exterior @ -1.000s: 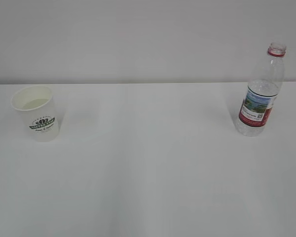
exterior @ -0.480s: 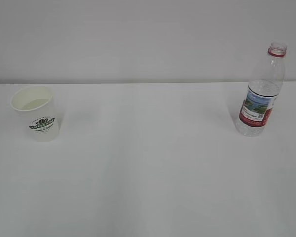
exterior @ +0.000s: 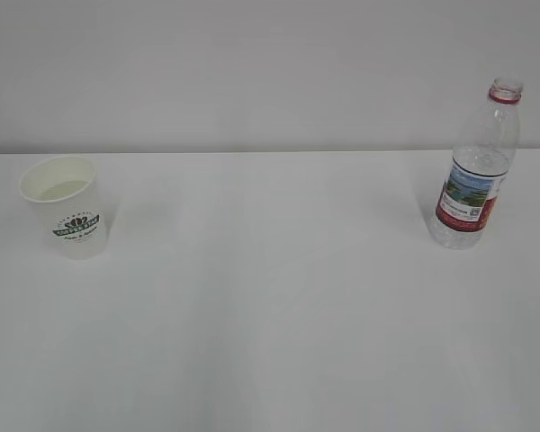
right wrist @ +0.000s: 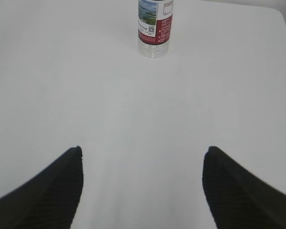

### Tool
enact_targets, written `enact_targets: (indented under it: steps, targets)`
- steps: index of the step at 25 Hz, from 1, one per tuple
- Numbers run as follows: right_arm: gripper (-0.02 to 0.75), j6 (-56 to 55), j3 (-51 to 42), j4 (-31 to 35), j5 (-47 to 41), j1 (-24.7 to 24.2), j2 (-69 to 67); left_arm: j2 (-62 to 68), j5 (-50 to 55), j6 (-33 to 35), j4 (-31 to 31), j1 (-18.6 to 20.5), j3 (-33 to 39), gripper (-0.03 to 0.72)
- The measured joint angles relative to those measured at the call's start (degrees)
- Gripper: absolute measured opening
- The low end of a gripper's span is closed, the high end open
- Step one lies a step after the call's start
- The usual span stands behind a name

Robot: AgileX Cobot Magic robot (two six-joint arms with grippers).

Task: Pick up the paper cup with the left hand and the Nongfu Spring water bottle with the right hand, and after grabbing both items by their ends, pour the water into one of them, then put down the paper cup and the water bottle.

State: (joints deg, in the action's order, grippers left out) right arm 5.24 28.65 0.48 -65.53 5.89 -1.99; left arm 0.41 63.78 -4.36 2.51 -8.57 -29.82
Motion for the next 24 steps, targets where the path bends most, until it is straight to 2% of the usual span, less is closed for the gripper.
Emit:
enact_targets:
  steps: [5,10,12,24]
  targets:
    - [0.588,0.0,0.0,0.1,0.0,0.0,0.0,0.0,-0.1,0.0,0.0,0.0,0.0,0.458]
    - [0.588,0.0,0.0,0.1,0.0,0.0,0.0,0.0,-0.1,0.0,0.0,0.0,0.0,0.572]
    - [0.587,0.0,0.0,0.1,0.0,0.0,0.0,0.0,-0.1,0.0,0.0,0.0,0.0,0.592]
    - [0.587,0.0,0.0,0.1,0.0,0.0,0.0,0.0,-0.2,0.0,0.0,0.0,0.0,0.591]
